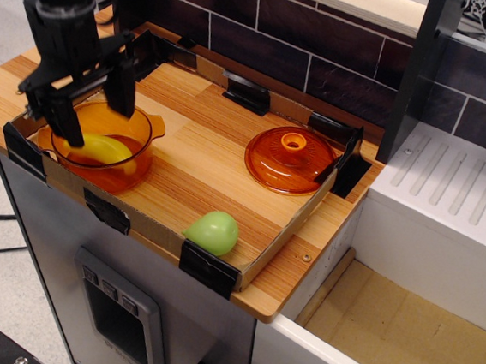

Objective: Put banana in pot

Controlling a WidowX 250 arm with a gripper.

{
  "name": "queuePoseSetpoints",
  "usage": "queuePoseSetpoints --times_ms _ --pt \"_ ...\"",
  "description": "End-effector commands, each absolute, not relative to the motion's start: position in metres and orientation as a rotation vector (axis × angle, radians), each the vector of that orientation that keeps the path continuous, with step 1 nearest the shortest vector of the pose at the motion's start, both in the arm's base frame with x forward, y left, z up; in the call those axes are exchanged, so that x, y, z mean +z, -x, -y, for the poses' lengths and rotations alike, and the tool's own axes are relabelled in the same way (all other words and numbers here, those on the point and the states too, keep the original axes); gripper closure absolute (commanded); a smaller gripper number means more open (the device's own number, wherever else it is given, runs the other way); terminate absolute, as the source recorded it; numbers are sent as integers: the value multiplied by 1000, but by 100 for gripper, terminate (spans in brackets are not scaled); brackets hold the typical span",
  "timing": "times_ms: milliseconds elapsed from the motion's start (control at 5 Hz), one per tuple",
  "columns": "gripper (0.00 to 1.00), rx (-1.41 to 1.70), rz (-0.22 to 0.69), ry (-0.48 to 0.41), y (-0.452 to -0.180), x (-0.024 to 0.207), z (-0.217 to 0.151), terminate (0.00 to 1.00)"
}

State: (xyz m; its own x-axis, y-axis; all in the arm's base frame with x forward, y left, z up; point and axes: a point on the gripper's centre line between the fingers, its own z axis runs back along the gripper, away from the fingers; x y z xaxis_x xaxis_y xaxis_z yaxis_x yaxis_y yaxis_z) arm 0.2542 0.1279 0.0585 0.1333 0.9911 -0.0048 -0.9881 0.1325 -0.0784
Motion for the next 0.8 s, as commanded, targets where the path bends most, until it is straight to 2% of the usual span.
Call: queuePoseSetpoints --times_ms 0,400,600 --pt "0 1531 60 182 -287 132 -127 0" --pt "0 1531 60 182 -287 132 -127 0" --pt "0 1531 60 182 -287 132 -127 100"
